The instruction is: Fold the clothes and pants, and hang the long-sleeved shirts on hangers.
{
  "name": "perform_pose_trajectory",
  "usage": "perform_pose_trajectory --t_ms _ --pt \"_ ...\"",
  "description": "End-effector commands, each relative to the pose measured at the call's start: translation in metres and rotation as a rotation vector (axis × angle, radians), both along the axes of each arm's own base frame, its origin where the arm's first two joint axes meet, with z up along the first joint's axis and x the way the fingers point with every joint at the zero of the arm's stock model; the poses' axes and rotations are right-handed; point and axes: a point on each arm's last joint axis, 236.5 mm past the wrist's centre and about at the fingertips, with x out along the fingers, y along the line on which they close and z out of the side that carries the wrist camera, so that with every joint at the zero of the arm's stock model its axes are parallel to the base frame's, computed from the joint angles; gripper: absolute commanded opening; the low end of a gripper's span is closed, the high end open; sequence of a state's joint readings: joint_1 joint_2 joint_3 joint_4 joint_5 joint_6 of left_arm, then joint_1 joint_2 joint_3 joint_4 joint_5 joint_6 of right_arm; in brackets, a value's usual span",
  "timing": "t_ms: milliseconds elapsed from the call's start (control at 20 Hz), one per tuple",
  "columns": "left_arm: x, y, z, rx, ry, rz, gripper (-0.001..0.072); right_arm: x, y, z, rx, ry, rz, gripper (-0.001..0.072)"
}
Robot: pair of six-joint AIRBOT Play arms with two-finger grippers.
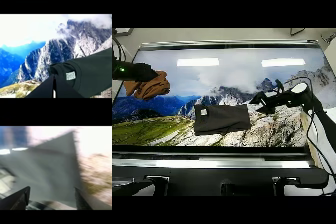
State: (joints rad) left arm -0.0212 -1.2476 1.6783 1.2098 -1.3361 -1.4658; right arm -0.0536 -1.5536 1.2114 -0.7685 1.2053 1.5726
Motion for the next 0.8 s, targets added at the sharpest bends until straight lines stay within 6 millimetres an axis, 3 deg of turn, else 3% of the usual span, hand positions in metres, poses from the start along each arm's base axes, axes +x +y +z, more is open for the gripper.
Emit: perform_pose_trajectory --t_ms 0,50,150,350,400,450,500,600,750 --pt "0.0 0.001 0.0 0.002 -0.001 0.003 0.0022 -0.028 -0.013 -0.04 -0.011 0.122 0.066 0.0635" --pt "0.0 0.001 0.0 -0.005 0.004 0.012 0.0022 -0.029 0.003 -0.046 0.034 0.119 0.101 0.0674" --pt "-0.001 0.001 0.0 -0.019 0.013 0.028 0.0022 -0.026 0.029 -0.059 0.094 0.105 0.14 0.0675" --pt "-0.002 0.001 -0.001 -0.018 0.021 0.026 0.0022 -0.024 0.047 -0.081 0.108 0.127 0.129 0.0637" --pt "-0.002 0.001 -0.001 -0.019 0.021 0.027 0.0022 -0.021 0.052 -0.081 0.124 0.119 0.125 0.0498" --pt "-0.001 0.001 -0.001 -0.019 0.019 0.027 0.0022 -0.018 0.058 -0.077 0.142 0.096 0.126 0.0306" --pt "-0.001 0.001 0.0 -0.019 0.018 0.028 0.0022 -0.013 0.063 -0.068 0.174 0.069 0.124 0.0076" --pt "-0.001 0.001 -0.001 -0.019 0.018 0.027 0.0022 0.005 0.064 -0.037 0.244 -0.015 0.113 0.0046" --pt "-0.001 0.001 -0.001 -0.019 0.018 0.027 0.0022 0.033 0.036 0.04 0.27 -0.186 0.125 0.0044"
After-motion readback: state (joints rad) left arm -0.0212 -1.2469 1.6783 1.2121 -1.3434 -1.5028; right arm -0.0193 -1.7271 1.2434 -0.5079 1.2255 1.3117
